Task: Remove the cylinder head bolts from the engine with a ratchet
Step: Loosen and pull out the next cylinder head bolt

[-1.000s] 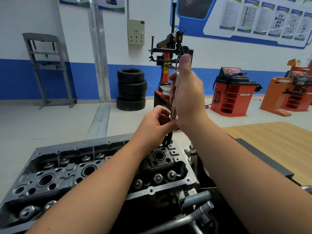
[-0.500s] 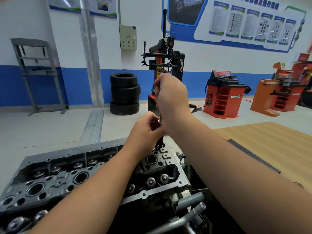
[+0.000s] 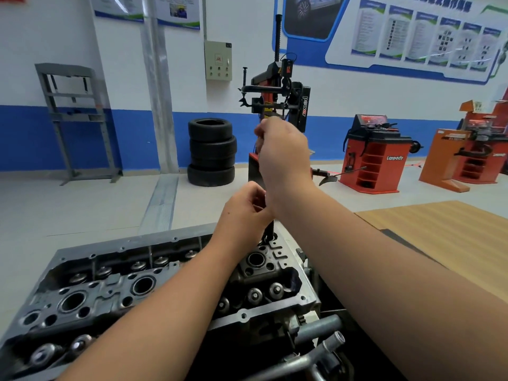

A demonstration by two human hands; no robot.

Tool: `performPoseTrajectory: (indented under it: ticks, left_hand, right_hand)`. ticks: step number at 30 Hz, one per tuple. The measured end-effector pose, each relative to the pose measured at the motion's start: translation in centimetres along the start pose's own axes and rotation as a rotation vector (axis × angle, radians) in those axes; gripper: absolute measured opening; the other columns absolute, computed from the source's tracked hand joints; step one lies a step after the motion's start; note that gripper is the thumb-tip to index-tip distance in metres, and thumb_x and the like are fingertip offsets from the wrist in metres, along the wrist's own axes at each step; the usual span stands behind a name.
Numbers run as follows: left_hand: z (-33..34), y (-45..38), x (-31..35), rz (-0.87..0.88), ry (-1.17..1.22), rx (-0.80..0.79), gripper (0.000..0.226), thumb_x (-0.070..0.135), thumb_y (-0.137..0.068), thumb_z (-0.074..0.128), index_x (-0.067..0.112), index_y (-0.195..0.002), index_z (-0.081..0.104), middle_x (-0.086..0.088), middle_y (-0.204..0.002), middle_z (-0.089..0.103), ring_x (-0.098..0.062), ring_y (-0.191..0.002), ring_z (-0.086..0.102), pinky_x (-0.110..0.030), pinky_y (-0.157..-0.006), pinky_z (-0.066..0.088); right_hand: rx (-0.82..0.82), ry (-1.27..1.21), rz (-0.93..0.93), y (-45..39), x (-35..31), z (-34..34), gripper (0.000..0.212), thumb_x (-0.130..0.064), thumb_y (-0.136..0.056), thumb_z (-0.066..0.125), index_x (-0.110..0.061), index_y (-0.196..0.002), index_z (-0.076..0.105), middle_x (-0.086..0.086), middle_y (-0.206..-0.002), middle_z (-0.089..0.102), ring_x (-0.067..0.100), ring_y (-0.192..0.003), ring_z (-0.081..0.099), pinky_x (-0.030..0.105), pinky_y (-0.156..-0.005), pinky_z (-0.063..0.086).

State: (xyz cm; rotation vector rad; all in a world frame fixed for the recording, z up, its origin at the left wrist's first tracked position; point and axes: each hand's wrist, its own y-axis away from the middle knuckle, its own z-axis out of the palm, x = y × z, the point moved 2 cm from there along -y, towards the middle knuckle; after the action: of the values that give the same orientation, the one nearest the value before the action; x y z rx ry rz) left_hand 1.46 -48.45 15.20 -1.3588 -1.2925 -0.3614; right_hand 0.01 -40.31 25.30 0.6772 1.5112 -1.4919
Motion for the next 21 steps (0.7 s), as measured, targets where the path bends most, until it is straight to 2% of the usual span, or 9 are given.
performPoseTrajectory:
  ticks: [3, 6, 8, 10, 12, 13, 16, 18, 21]
  left_hand:
    - [-0.2, 0.5, 0.1, 0.025, 0.067, -0.102, 0.010, 0.043, -0.099, 0.061, 0.037, -0.102, 0.069, 0.014, -0.093, 0.074, -0.001, -0.083, 0.068, -0.021, -0.074, 0.052]
    - [-0.4, 0.8, 0.3, 0.033, 0.029, -0.127, 0.019, 0.046, -0.101, 0.048, 0.041, -0.101, 0.066, 0.007, -0.101, 0.073, -0.016, -0.099, 0.070, -0.039, -0.089, 0.055]
    - [-0.3, 0.6, 0.5, 0.050, -0.037, -0.092, 0.020, 0.044, -0.102, 0.050, 0.034, -0.098, 0.066, 0.009, -0.095, 0.073, -0.013, -0.092, 0.069, -0.041, -0.083, 0.055]
    - [-0.2, 0.2, 0.7, 0.039, -0.071, -0.021, 0.015, 0.039, -0.101, 0.058, 0.030, -0.092, 0.065, 0.014, -0.083, 0.071, -0.001, -0.076, 0.064, -0.028, -0.069, 0.049]
    - [0.0, 0.0, 0.9, 0.027, -0.073, 0.032, 0.013, 0.024, -0.096, 0.064, 0.026, -0.084, 0.058, 0.019, -0.069, 0.065, 0.006, -0.062, 0.056, -0.012, -0.054, 0.038]
    - [0.0, 0.0, 0.9, 0.037, -0.086, 0.046, 0.019, 0.017, -0.093, 0.063, 0.025, -0.080, 0.053, 0.018, -0.064, 0.062, 0.009, -0.058, 0.052, -0.010, -0.051, 0.037]
    - [-0.1, 0.4, 0.9, 0.057, -0.046, 0.015, 0.016, 0.018, -0.094, 0.065, 0.027, -0.083, 0.056, 0.024, -0.066, 0.064, 0.009, -0.058, 0.053, -0.009, -0.051, 0.038]
    - [0.0, 0.8, 0.8, 0.048, 0.025, -0.060, 0.002, 0.036, -0.099, 0.062, 0.037, -0.098, 0.062, 0.024, -0.083, 0.070, 0.005, -0.069, 0.062, -0.014, -0.056, 0.043]
    - [0.0, 1.0, 0.5, 0.026, 0.050, -0.118, 0.016, 0.043, -0.103, 0.048, 0.043, -0.104, 0.064, 0.021, -0.098, 0.072, -0.003, -0.096, 0.069, -0.031, -0.087, 0.055]
  right_hand:
    - [-0.164, -0.117, 0.091, -0.8, -0.1, -0.5, 0.048, -0.023, -0.096, 0.046, -0.023, -0.048, 0.048, -0.005, -0.045, 0.038, 0.015, -0.042, 0.033, 0.030, -0.046, 0.030]
    - [-0.428, -0.179, 0.243, -1.3, -0.4, -1.0, 0.048, -0.030, -0.097, 0.048, -0.022, -0.050, 0.044, -0.005, -0.046, 0.029, 0.015, -0.042, 0.021, 0.024, -0.044, 0.023]
    - [-0.376, -0.158, 0.250, -1.5, -0.5, -1.0, 0.041, -0.026, -0.096, 0.048, -0.020, -0.056, 0.044, -0.004, -0.049, 0.029, 0.015, -0.045, 0.021, 0.027, -0.048, 0.022]
    - [-0.186, -0.050, 0.150, -1.0, -0.5, -0.5, 0.028, -0.020, -0.095, 0.050, -0.017, -0.068, 0.048, -0.001, -0.054, 0.039, 0.016, -0.047, 0.032, 0.031, -0.050, 0.030]
    - [-0.014, 0.015, 0.037, -0.2, -0.4, 0.1, 0.019, -0.019, -0.095, 0.050, -0.016, -0.076, 0.054, -0.005, -0.059, 0.050, 0.006, -0.048, 0.046, 0.026, -0.050, 0.042]
    - [0.026, -0.005, 0.020, 0.1, -0.2, 0.4, 0.019, -0.021, -0.096, 0.049, -0.017, -0.077, 0.055, -0.009, -0.058, 0.050, 0.002, -0.047, 0.046, 0.021, -0.048, 0.043]
    - [0.026, -0.012, 0.011, 0.0, 0.3, 0.4, 0.031, -0.023, -0.095, 0.046, -0.014, -0.066, 0.049, -0.007, -0.051, 0.041, 0.011, -0.048, 0.037, 0.029, -0.051, 0.034]
    - [-0.096, -0.094, 0.099, -0.5, 0.2, 0.0, 0.043, -0.027, -0.095, 0.046, -0.019, -0.053, 0.047, -0.004, -0.047, 0.036, 0.014, -0.043, 0.029, 0.030, -0.048, 0.025]
    - [-0.367, -0.199, 0.238, -1.0, -0.1, -1.1, 0.048, -0.033, -0.097, 0.048, -0.023, -0.050, 0.046, -0.005, -0.046, 0.028, 0.015, -0.042, 0.021, 0.026, -0.046, 0.022]
